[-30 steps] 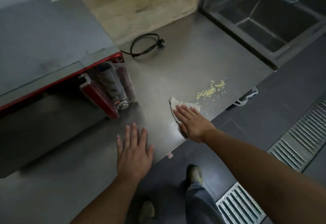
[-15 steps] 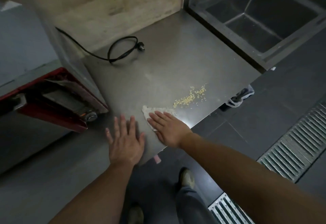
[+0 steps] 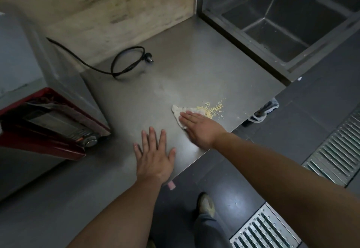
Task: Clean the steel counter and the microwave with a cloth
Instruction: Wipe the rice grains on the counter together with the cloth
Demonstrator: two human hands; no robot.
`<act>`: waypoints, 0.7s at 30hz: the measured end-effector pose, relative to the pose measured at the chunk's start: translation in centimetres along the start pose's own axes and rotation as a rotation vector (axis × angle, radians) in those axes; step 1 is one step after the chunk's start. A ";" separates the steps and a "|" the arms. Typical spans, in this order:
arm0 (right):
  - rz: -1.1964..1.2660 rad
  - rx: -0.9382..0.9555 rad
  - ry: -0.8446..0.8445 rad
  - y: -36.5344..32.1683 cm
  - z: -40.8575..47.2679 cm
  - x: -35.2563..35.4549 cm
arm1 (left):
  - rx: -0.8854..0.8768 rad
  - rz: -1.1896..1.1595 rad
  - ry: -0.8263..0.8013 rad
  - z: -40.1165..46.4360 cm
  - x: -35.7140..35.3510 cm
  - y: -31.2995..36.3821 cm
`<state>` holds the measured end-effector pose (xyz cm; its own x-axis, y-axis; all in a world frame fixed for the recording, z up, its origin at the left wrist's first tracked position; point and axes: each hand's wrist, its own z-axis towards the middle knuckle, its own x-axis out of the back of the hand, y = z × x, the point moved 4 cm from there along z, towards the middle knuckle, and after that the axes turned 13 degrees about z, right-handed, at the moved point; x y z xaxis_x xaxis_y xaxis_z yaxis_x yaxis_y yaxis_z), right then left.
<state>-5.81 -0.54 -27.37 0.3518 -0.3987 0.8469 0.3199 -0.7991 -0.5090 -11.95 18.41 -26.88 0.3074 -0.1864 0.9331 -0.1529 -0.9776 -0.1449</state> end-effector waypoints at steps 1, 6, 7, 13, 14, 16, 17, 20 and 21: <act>0.041 -0.024 0.049 -0.5 0.1 0.1 | 0.007 -0.022 -0.011 0.3 -0.1 0.3; 0.113 0.047 0.160 -4.1 0.3 -1.2 | 0.032 -0.070 -0.015 0.8 -0.6 1.2; 0.098 0.060 0.121 -5.0 0.3 -1.6 | 0.030 -0.055 -0.013 0.8 -0.6 1.2; -0.029 0.055 0.055 -4.9 1.2 -2.8 | 0.024 -0.050 0.048 0.8 -0.8 0.9; -0.056 0.062 0.047 -4.5 1.5 -2.6 | 0.025 -0.054 0.053 0.8 -0.8 0.9; -0.052 0.026 0.009 -3.9 2.5 -2.0 | 0.034 -0.064 0.065 0.7 -1.0 1.0; -0.041 -0.008 0.012 -3.7 3.0 -1.5 | 0.037 -0.068 0.072 0.8 -0.9 0.9; -0.083 -0.070 0.046 -3.8 4.4 -0.2 | 0.033 -0.068 0.076 1.0 -0.9 0.9; -0.103 -0.102 0.048 -3.8 4.6 0.1 | 0.033 -0.072 0.077 1.0 -1.0 0.9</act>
<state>-2.93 4.52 -26.10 0.2788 -0.3308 0.9016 0.2605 -0.8776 -0.4025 -11.44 17.61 -28.25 0.2436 -0.1088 0.9637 -0.1014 -0.9911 -0.0862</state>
